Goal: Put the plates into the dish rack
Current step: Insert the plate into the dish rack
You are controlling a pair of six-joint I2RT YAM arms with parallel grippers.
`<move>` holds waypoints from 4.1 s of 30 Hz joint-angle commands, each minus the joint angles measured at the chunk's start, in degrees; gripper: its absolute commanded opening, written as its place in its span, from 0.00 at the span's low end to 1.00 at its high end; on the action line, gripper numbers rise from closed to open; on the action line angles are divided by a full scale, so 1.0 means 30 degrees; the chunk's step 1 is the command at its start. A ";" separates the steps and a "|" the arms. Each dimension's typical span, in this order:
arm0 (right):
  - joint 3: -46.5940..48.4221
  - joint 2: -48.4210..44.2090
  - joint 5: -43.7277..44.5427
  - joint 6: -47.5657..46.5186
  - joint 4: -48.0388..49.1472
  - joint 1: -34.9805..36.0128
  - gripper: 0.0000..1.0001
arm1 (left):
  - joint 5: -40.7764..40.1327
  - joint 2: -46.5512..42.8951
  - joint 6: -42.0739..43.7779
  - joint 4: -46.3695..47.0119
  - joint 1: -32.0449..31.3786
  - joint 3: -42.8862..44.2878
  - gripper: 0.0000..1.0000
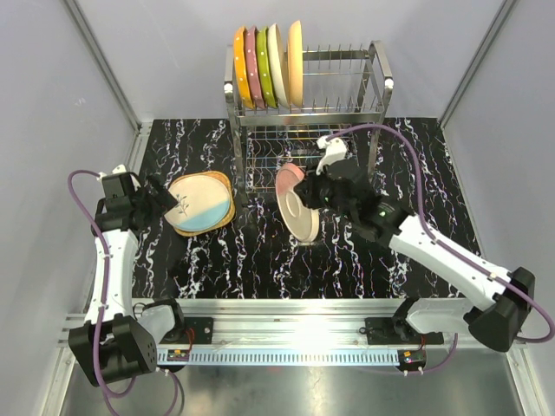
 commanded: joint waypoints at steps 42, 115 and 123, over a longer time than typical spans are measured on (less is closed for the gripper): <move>1.3830 0.0451 0.6873 -0.0351 0.1703 -0.1919 0.00 | 0.0856 0.0738 0.0272 0.0861 0.0087 0.0124 0.99; 2.2272 1.2377 -0.2825 0.2256 0.2258 -0.8219 0.43 | 0.2731 0.1998 0.0126 0.1418 0.0087 -0.0169 0.99; 2.1655 1.2288 -0.3588 0.2373 0.2523 -0.8219 0.49 | 0.2702 0.1969 0.0155 0.1447 0.0028 -0.0199 0.99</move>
